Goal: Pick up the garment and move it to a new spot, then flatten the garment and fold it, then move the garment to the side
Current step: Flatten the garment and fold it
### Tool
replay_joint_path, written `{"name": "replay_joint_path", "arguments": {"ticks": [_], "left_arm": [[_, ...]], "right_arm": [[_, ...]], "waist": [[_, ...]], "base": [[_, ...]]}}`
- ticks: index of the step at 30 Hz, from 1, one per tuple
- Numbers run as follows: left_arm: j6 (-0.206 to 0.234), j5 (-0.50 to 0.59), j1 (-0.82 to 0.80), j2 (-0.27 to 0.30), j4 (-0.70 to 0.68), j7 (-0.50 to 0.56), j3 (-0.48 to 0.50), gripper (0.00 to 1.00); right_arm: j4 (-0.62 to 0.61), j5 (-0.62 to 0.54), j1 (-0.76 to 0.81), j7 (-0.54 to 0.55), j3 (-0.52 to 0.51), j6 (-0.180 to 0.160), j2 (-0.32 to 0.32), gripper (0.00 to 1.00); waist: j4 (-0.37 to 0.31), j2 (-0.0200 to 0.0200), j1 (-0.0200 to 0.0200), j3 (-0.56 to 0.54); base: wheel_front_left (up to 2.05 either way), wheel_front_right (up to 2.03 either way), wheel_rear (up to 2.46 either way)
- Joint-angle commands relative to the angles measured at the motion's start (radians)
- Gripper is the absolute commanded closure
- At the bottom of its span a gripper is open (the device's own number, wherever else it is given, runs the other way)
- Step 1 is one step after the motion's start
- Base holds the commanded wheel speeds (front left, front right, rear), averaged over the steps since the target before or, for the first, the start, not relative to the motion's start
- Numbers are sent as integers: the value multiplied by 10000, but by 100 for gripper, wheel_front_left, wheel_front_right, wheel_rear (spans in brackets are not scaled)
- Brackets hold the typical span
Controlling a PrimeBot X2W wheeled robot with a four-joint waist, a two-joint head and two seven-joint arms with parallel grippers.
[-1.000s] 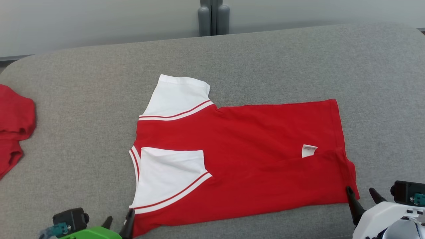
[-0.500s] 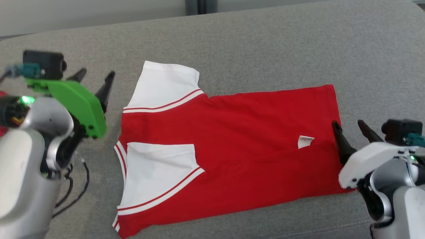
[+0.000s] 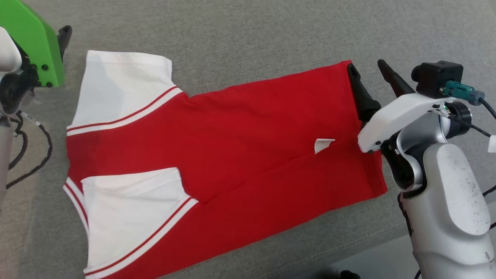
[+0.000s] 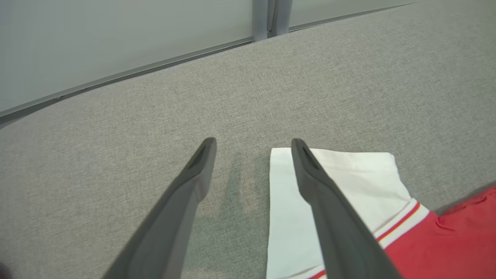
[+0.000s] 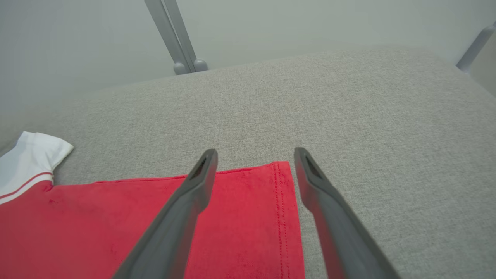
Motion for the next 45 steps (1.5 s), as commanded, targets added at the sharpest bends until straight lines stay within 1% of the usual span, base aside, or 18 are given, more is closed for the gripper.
{"name": "replay_joint_path", "arguments": {"ticks": [1, 3, 5, 8, 10, 13, 16, 17, 18, 20, 21, 23, 26, 29, 33, 38, 43, 45], "left_arm": [[-99, -205, -143, 169, 76, 171, 67, 0], [-201, -319, 3, 373, 118, 370, 147, 0], [-189, -275, 187, 601, 106, 483, 161, 0], [-214, -543, 519, 730, -21, 844, 179, 0], [-320, -791, 669, 852, -146, 1130, 216, 0], [-370, -1046, 1014, 849, -391, 1560, 181, 0], [-142, -837, 1190, 1014, -655, 1449, 174, 0], [-100, -815, 1244, 1016, -699, 1422, 169, 12], [-50, -863, 1282, 966, -725, 1377, 203, 28], [2, -867, 1319, 858, -864, 1159, 252, 84], [37, -855, 1314, 794, -902, 1034, 272, 100], [39, -819, 1291, 669, -959, 703, 295, 100], [300, -696, 1148, 461, -881, 73, 453, 100], [411, -659, 993, 247, -846, -426, 535, 100], [307, -647, 932, 1, -954, -980, 523, 100], [117, -779, 1067, -295, -1161, -1264, 328, 100], [-34, -798, 1148, -532, -1373, -1448, 148, 100], [-66, -853, 1181, -640, -1460, -1606, 108, 100]], "right_arm": [[164, 125, -203, -173, 71, -12, 13, 0], [381, 161, -348, -355, 111, -12, 10, 0], [566, 206, -431, -498, 160, -12, 13, 0], [806, 205, -474, -682, 172, -12, 6, 0], [913, 173, -529, -742, 155, -12, 8, 0], [1023, 84, -574, -754, 117, -12, 8, 0], [1072, 40, -642, -780, 156, -12, 7, 0], [1075, 83, -661, -799, 188, -12, 8, 0], [1085, 97, -674, -803, 212, -12, 9, 0], [1138, 70, -752, -803, 241, -12, 4, 0], [1180, 34, -810, -810, 255, -12, -5, 0], [1377, -93, -966, -712, 367, -12, -137, 0], [1801, -162, -1331, -494, 633, -12, -409, 0], [2348, -43, -1913, -172, 851, -12, -749, 0], [3139, -53, -2553, 285, 964, -12, -1260, 0], [4045, 71, -3107, 954, 1273, -12, -1787, 0], [4493, 529, -3308, 1491, 1904, -12, -2128, 0], [4696, 760, -3319, 1901, 2203, -12, -2229, 0]], "waist": [[-1072, 0, 0, 1026], [-1174, 0, 0, 1095], [-1238, 0, 0, 1146], [-1279, 0, 0, 1148], [-1284, 0, 0, 1136], [-1243, 0, 0, 1085], [-1207, 0, 0, 1023], [-1200, 0, 0, 1017], [-1193, 0, 0, 1014], [-1154, 0, 0, 1008], [-1120, 0, 0, 998], [-1004, 0, 0, 947], [-763, 0, 0, 865], [-447, 0, 0, 834], [17, 0, 0, 825], [534, 0, 0, 815], [842, 0, 0, 850], [925, 0, 0, 847]], "base": [[0, 0, 0], [0, 0, 0], [0, 0, 0], [0, 0, 0], [0, 0, 0], [0, 0, 0], [0, 0, 0], [0, 0, 0], [0, 0, 0], [0, 0, 0], [0, 0, 0], [0, 0, 0], [0, 0, 0], [0, 0, 0], [0, 0, 0], [0, 0, 0], [0, 0, 0], [0, 0, 0]]}}
